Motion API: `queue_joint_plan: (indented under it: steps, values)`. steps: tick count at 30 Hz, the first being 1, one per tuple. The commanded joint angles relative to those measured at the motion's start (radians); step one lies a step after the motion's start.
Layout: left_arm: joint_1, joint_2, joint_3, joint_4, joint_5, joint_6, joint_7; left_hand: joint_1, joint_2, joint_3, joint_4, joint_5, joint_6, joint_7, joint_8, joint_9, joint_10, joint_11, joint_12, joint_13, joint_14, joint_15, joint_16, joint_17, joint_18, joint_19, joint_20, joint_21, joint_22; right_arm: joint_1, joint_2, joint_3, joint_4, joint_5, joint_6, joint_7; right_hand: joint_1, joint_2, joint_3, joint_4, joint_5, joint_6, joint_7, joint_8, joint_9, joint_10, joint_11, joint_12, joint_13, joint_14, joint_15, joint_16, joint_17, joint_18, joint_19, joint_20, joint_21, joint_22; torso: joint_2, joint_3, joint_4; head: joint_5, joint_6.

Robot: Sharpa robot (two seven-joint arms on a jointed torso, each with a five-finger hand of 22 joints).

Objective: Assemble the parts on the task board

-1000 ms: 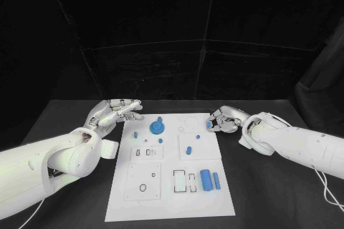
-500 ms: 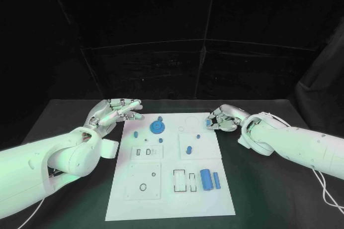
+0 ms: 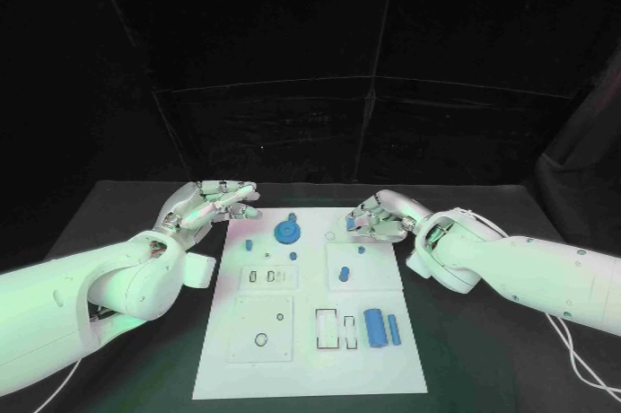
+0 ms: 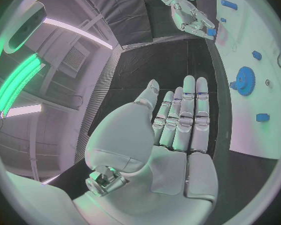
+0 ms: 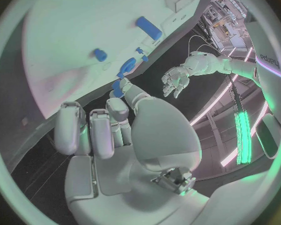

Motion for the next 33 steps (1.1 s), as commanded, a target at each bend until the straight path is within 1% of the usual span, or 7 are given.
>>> queue_joint_plan:
  steps: [1, 3, 8, 14, 17, 22, 33]
  values:
    - [0.002, -0.001, 0.001, 0.002, 0.001, 0.004, -0.003, 0.003, 0.005, 0.001, -0.007, 0.005, 0.007, 0.002, -0.006, -0.001, 0.005, -0.001, -0.004, -0.001, 0.003, 0.000, -0.007, 0.002, 0.013, 0.007, -0.003, -0.006, -0.001, 0.005, 0.031, 0.000, 0.026, -0.037, -0.029, -0.115, -0.014, -0.009, 0.024, 0.021, -0.005, -0.004, 0.006, 0.002, 0.001, 0.000, 0.004, 0.000, 0.001, 0.062, 0.002, 0.004, 0.064, -0.013, 0.000, 0.004, 0.002, -0.001, -0.002, -0.0017, 0.0031, 0.008, -0.004]
    - [0.003, -0.002, 0.001, 0.001, 0.001, 0.004, -0.002, 0.003, 0.005, 0.001, -0.007, 0.005, 0.007, 0.002, -0.006, -0.001, 0.005, -0.001, -0.004, -0.001, 0.003, 0.000, -0.007, 0.002, 0.013, 0.007, -0.003, -0.006, -0.001, 0.006, 0.057, 0.000, 0.036, -0.071, -0.029, -0.141, -0.015, -0.009, 0.024, 0.021, -0.004, -0.004, 0.006, 0.002, 0.001, 0.000, 0.004, 0.001, 0.001, 0.062, 0.002, 0.004, 0.064, -0.013, -0.001, 0.004, 0.002, -0.001, -0.002, -0.0016, 0.0050, 0.015, -0.001]
    - [0.008, -0.004, 0.001, -0.005, 0.001, 0.003, 0.000, 0.004, 0.005, 0.002, -0.009, 0.005, 0.007, 0.001, -0.007, -0.001, 0.005, -0.001, -0.005, -0.001, 0.003, 0.000, -0.007, 0.002, 0.013, 0.007, -0.003, -0.006, -0.001, 0.007, 0.128, 0.000, 0.046, -0.180, -0.017, -0.190, -0.019, -0.011, 0.025, 0.022, -0.003, -0.004, 0.006, 0.002, 0.001, 0.001, 0.004, 0.002, 0.003, 0.062, 0.003, 0.004, 0.064, -0.013, -0.001, 0.004, 0.002, -0.001, -0.005, -0.0046, 0.0133, 0.032, -0.011]
    - [0.016, 0.000, 0.001, -0.015, 0.001, 0.002, 0.002, 0.004, 0.005, 0.002, -0.009, 0.005, 0.007, 0.001, -0.007, -0.001, 0.005, -0.001, -0.005, -0.001, 0.003, 0.000, -0.007, 0.002, 0.013, 0.007, -0.003, -0.006, -0.001, 0.007, 0.206, -0.001, 0.024, -0.276, 0.021, -0.218, -0.028, -0.021, 0.026, 0.022, 0.000, -0.002, 0.006, 0.001, 0.002, 0.004, 0.004, 0.006, 0.007, 0.063, 0.003, 0.006, 0.068, -0.014, 0.002, 0.004, 0.004, 0.003, -0.006, -0.0048, 0.0125, 0.043, -0.019]
    - [0.018, 0.003, 0.001, -0.018, 0.001, 0.003, 0.002, 0.004, 0.005, 0.002, -0.009, 0.005, 0.007, 0.001, -0.007, -0.001, 0.005, -0.001, -0.005, -0.001, 0.003, 0.000, -0.007, 0.002, 0.013, 0.007, -0.003, -0.006, -0.001, 0.005, 0.236, -0.016, 0.011, -0.313, 0.045, -0.229, -0.028, -0.021, 0.026, 0.022, 0.001, -0.002, 0.006, 0.001, 0.002, 0.004, 0.004, 0.006, 0.007, 0.063, 0.003, 0.006, 0.068, -0.014, 0.002, 0.004, 0.004, 0.003, -0.006, -0.0054, 0.0131, 0.046, -0.024]
    - [0.022, 0.005, 0.001, -0.022, 0.001, 0.004, 0.002, 0.004, 0.005, 0.002, -0.009, 0.005, 0.007, 0.001, -0.007, -0.001, 0.005, -0.001, -0.005, -0.001, 0.003, 0.000, -0.007, 0.002, 0.013, 0.007, -0.003, -0.006, -0.001, 0.000, 0.266, -0.034, -0.005, -0.340, 0.075, -0.240, -0.033, -0.029, 0.026, 0.021, 0.003, -0.001, 0.006, 0.001, 0.002, 0.002, 0.004, 0.003, 0.004, 0.063, 0.002, 0.006, 0.068, -0.013, 0.001, 0.004, 0.004, 0.002, -0.005, -0.0047, 0.0126, 0.047, -0.028]
    - [0.024, 0.010, 0.001, -0.028, 0.001, 0.007, 0.001, 0.004, 0.005, 0.002, -0.009, 0.005, 0.007, 0.001, -0.007, -0.001, 0.005, -0.001, -0.005, -0.001, 0.003, 0.000, -0.007, 0.002, 0.013, 0.007, -0.003, -0.006, -0.001, -0.011, 0.296, -0.043, -0.015, -0.377, 0.118, -0.251, -0.041, -0.038, 0.025, 0.020, 0.008, 0.001, 0.005, 0.001, 0.003, 0.001, 0.003, 0.002, 0.004, 0.063, 0.002, 0.006, 0.068, -0.013, 0.001, 0.004, 0.003, 0.001, -0.005, -0.0032, 0.0132, 0.060, -0.041]
